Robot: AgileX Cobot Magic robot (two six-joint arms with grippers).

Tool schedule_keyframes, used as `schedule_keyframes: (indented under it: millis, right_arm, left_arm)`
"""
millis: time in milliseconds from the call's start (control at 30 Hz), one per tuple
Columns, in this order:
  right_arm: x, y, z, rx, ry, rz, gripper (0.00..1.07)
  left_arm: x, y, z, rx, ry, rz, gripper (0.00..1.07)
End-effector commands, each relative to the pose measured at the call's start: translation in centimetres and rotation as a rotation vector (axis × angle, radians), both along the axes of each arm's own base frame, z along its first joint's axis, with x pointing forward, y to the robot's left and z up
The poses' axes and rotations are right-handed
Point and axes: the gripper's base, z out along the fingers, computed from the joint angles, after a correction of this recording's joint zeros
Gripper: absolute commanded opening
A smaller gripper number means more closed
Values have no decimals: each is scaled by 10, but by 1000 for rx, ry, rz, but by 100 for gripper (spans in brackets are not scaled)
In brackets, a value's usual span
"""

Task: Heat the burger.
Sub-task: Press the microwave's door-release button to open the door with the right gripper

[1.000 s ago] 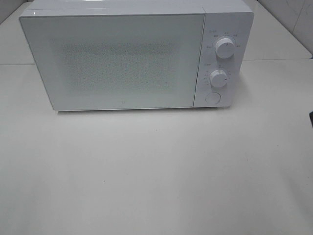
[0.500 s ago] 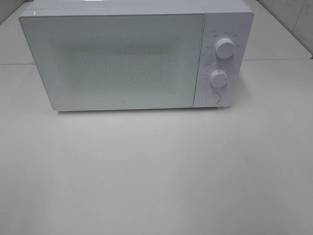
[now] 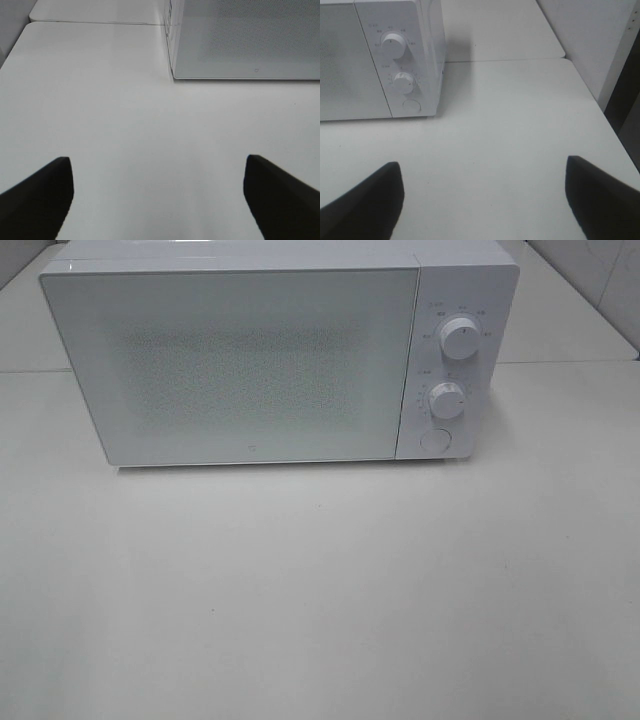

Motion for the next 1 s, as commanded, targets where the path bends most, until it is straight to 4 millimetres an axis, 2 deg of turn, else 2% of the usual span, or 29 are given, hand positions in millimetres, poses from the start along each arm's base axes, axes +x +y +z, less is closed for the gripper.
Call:
schedule_keyframes:
  millis: [33, 267, 333, 1000]
  right_arm:
    - [-7, 1, -1, 30, -44, -27, 78]
    - [-11, 2, -7, 49, -2, -53, 76]
    - [-9, 2, -16, 50, 56, -57, 76]
    - [-9, 2, -16, 49, 55, -54, 76]
  left_arm:
    - [-2, 0, -1, -1, -11, 2, 84]
    - [-2, 0, -1, -1, -11, 2, 84]
    - [-2, 0, -1, -1, -11, 2, 84]
    - [-2, 0, -1, -1, -11, 2, 84]
